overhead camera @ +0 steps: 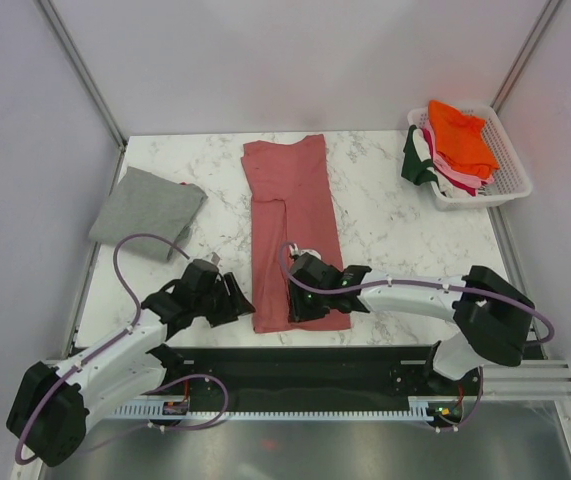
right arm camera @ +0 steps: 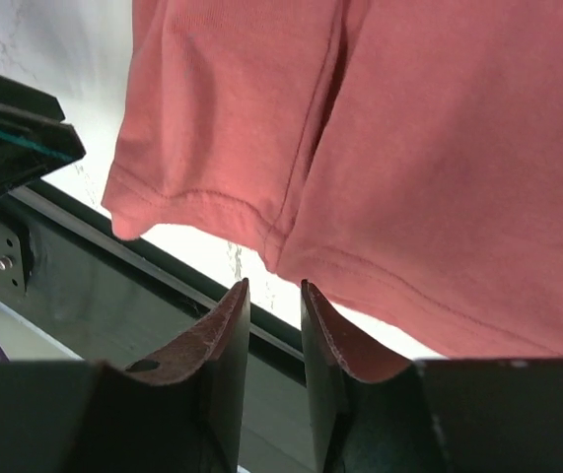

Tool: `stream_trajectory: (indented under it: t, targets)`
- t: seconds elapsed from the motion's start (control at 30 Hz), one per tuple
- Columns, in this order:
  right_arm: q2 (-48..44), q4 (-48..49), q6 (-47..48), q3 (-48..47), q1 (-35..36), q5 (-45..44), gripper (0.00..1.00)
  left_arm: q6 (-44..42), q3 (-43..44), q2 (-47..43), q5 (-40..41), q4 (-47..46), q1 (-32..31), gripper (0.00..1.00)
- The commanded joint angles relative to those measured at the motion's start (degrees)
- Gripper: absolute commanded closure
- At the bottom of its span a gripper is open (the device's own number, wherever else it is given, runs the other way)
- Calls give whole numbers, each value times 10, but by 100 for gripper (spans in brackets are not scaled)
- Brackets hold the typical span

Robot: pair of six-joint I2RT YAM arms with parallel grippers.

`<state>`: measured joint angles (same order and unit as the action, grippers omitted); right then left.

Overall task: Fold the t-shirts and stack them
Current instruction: Fold the tshirt

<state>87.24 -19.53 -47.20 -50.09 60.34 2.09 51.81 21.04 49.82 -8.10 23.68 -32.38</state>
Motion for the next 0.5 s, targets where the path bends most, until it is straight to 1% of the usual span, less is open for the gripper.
stream_trajectory:
  t: [0.0,0.27,0.47]
  targets:
    - [22,40,-12,-28,1,9,65,-27,15,-10,-14,-7,10,37]
    - [63,63,-22,-34,4,23,66,-40,10,-15,-23,-6,22,38]
    - [71,62,-26,-20,5,2,61,-48,8,-22,-29,-3,28,38]
